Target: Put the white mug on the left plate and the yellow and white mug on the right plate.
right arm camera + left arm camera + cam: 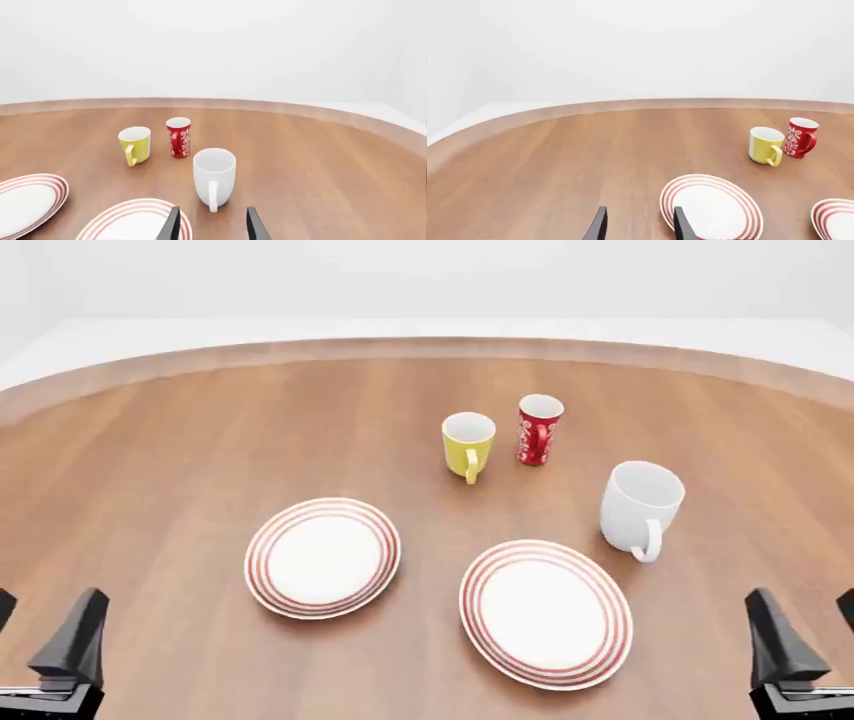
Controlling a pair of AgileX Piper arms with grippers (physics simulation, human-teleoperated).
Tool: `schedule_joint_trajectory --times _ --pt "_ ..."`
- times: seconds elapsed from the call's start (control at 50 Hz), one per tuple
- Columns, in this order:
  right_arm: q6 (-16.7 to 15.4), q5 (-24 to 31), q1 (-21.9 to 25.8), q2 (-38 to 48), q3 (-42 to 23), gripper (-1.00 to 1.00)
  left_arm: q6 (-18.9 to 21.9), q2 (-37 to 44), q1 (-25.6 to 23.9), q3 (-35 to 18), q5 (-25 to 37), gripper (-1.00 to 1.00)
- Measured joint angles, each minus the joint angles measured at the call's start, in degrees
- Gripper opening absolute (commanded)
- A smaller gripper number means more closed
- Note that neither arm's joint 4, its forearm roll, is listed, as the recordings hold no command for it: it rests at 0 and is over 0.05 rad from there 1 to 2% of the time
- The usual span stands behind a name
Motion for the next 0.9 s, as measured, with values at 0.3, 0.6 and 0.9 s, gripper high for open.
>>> schedule_joint_trajectory --times 0.3,0.6,0.9 --pt "-1.45 -2.1 0.58 3.55 0.01 1.0 0.0 0.2 0.0 -0.12 -0.05 1.0" --pt "-2.81 -12.37 0.98 15.66 0.02 1.0 0.0 0.25 0.0 -0.14 -0.06 1.0" --pt "-3.7 -24.12 0.59 28.41 -0.04 1.0 0.0 0.26 0.0 -0.15 -0.07 1.0"
